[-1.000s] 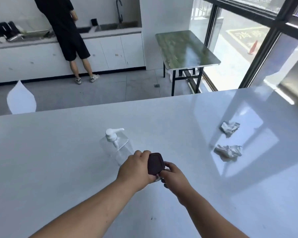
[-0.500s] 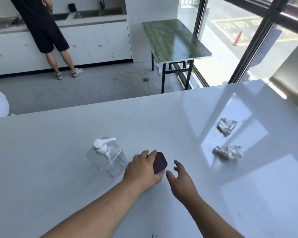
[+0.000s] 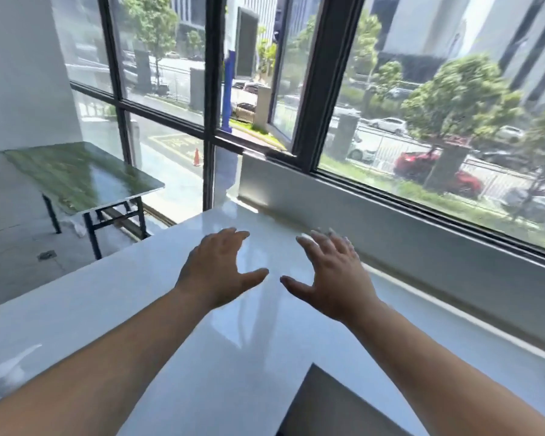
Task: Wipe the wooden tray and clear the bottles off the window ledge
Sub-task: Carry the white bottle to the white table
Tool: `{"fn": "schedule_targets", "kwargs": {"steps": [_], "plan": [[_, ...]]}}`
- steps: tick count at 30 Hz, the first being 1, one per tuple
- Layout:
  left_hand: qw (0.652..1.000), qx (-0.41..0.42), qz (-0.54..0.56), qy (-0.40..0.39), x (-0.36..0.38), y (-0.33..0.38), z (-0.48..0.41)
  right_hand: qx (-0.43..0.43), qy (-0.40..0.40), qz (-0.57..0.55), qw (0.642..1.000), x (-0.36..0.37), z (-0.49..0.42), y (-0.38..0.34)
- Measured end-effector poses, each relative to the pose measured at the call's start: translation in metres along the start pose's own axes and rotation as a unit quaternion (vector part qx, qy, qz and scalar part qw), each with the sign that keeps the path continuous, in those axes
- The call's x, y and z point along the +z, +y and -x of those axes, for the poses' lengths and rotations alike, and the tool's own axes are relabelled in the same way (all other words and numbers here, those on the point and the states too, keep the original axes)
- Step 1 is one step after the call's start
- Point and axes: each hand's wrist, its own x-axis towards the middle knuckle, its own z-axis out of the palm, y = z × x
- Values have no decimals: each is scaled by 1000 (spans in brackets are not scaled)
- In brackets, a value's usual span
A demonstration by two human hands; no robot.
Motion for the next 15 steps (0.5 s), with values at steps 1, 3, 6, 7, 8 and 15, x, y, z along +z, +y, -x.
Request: {"fn": "schedule_targets", "kwargs": {"steps": [1, 3, 6, 7, 8, 15], "plan": [[1000, 24, 8, -17, 9, 28, 3, 23, -2, 11, 1000, -13, 21, 19], [995, 79, 11, -54, 31, 83, 10, 71, 2, 28, 997, -35, 65, 57], [985, 157, 6, -75, 59, 162, 15, 149, 25, 40, 988, -66, 132, 118], [981, 178, 4, -77, 67, 188, 15, 178, 33, 40, 983, -76, 155, 138], [977, 198, 1, -82, 75, 215, 16, 205, 41, 39, 977, -85, 178, 158], [949, 291, 14, -123, 156, 406, 48, 316, 80, 49, 944, -133, 328, 287]]}}
